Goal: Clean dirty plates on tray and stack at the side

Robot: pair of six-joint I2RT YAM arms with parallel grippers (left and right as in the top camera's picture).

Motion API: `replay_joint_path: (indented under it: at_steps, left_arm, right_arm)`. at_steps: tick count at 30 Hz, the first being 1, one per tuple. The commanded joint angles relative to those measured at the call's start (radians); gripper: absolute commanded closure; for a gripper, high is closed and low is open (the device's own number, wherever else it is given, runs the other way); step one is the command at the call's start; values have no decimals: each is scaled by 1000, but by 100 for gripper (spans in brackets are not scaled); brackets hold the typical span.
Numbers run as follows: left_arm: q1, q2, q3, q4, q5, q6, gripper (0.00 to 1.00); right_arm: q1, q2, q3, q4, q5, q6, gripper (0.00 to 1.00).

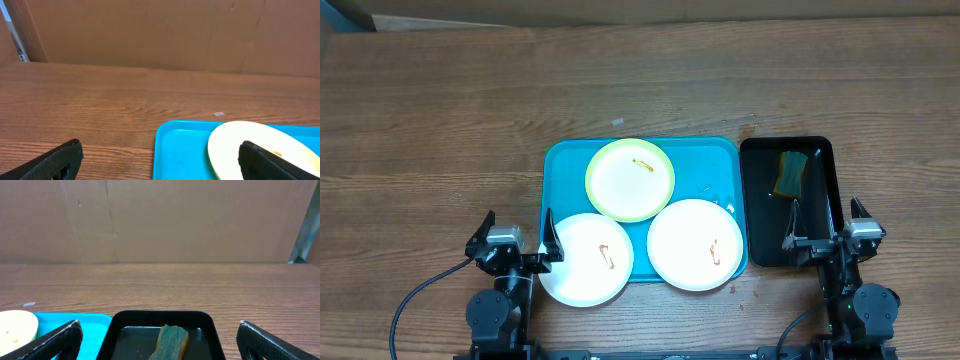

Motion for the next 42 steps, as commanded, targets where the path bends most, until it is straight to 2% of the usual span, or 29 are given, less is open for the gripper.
replay_joint_path:
  at_steps: [1,33,36,42]
  left_arm:
    - [5,-11,-6,2,-2,22,0]
    - [5,-11,-6,8,-3,22,0]
    - [5,-11,-6,12,2,-14,0]
    - [5,-11,53,-34,135,-31,0]
  right_arm:
    - [5,-8,-11,6,-2,-1,0]
    - [5,-8,-11,6,-2,-1,0]
    - [5,-8,-11,6,-2,-1,0]
    - [5,-8,-11,6,-2,-1,0]
